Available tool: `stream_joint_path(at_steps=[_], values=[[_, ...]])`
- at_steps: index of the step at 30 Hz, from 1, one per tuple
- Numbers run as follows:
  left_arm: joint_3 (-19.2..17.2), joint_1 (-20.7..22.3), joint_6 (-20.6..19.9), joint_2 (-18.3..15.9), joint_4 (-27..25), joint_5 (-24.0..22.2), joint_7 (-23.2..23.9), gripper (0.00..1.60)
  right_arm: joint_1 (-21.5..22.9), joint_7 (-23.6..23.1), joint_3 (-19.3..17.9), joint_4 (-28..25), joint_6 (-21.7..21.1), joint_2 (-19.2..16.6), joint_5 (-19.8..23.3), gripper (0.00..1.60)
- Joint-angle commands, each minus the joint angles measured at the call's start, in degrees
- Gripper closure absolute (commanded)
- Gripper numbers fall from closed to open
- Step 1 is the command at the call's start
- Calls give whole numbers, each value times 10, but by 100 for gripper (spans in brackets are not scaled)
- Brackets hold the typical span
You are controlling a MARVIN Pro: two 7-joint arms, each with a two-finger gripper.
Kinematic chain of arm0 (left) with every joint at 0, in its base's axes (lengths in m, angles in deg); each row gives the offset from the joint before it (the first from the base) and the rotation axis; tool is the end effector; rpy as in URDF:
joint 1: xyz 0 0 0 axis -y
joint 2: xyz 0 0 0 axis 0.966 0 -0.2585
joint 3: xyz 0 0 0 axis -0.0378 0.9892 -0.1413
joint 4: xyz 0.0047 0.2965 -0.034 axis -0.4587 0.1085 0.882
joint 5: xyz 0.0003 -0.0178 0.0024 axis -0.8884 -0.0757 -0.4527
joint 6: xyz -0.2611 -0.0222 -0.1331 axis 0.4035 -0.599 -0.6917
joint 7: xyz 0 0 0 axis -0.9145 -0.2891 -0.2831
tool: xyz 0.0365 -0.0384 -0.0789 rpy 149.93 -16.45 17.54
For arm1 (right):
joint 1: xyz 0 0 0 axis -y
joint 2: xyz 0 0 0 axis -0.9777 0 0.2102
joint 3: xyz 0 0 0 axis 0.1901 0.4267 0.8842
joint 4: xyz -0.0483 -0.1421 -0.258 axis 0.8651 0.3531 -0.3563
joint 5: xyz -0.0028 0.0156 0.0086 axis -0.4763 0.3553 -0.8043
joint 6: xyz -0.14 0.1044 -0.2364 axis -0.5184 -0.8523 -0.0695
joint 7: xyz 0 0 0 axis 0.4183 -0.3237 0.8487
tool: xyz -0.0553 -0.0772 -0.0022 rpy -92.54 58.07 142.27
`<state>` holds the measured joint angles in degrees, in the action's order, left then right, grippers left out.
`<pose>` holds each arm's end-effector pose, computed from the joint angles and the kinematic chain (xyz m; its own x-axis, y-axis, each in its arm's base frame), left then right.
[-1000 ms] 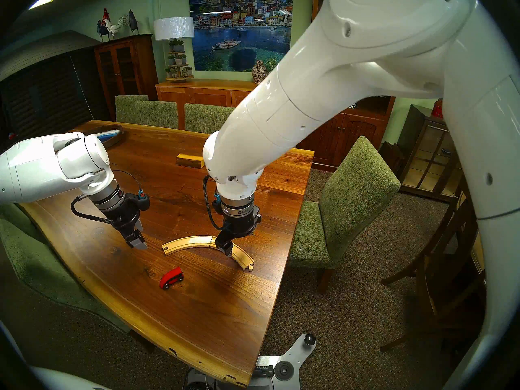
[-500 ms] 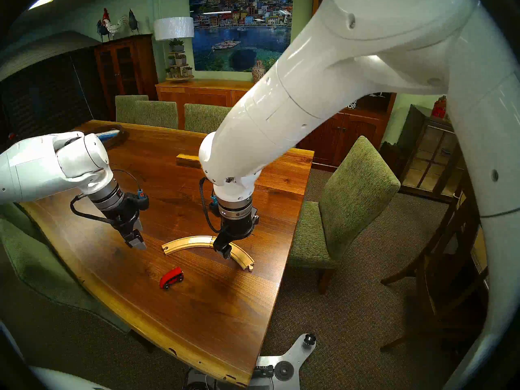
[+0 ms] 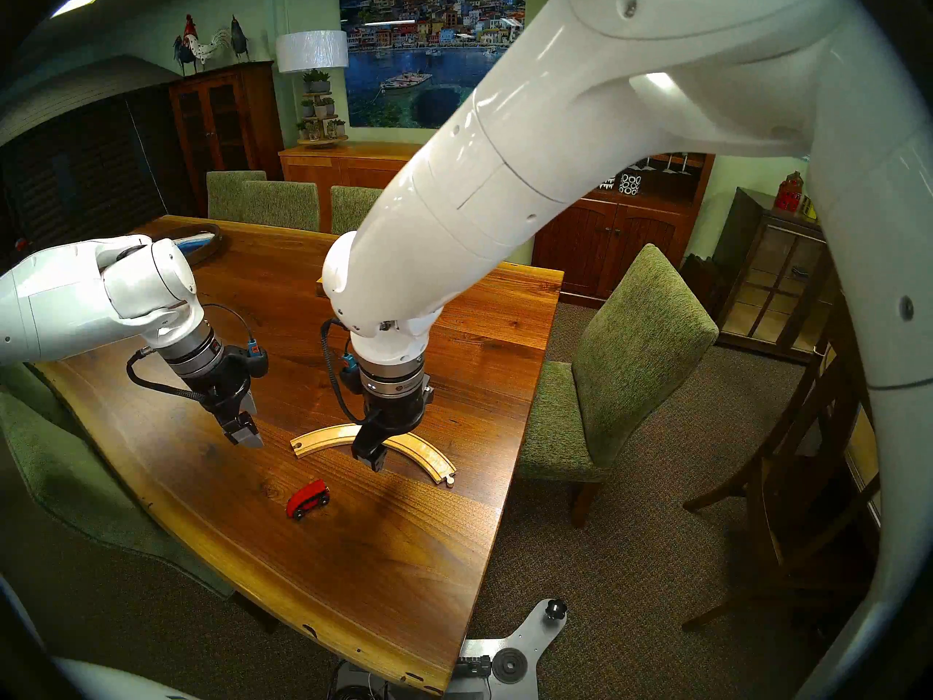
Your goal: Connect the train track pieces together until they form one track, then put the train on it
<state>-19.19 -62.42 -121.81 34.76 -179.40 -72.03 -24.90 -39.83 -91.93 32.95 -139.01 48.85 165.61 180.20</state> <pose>0.4157 0.1459 -0.1561 0.5163 -0.8419 0.1569 -0.8520 -0.5235 -0.0059 0.3887 0.2397 -0.1252 0.4497 0.8848 0.1217 0.8877 -0.4579 0.0489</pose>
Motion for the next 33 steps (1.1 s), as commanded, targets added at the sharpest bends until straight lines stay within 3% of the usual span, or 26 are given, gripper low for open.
stream_joint_path(at_steps=[1, 10, 22, 33], values=[[-14, 18, -3, 0, -1, -2, -1, 0, -4, -16, -20, 41, -15, 33, -23, 0], [-15, 18, -3, 0, -1, -2, -1, 0, -11, -46, -34, 66, -26, 60, -55, 0], [-15, 17, -4, 0, -2, -2, -1, 0, -15, -97, -46, 60, 9, 71, -131, 0], [-15, 17, -4, -1, -2, -2, -2, 0, -42, -142, -41, 93, 43, 93, -188, 0]])
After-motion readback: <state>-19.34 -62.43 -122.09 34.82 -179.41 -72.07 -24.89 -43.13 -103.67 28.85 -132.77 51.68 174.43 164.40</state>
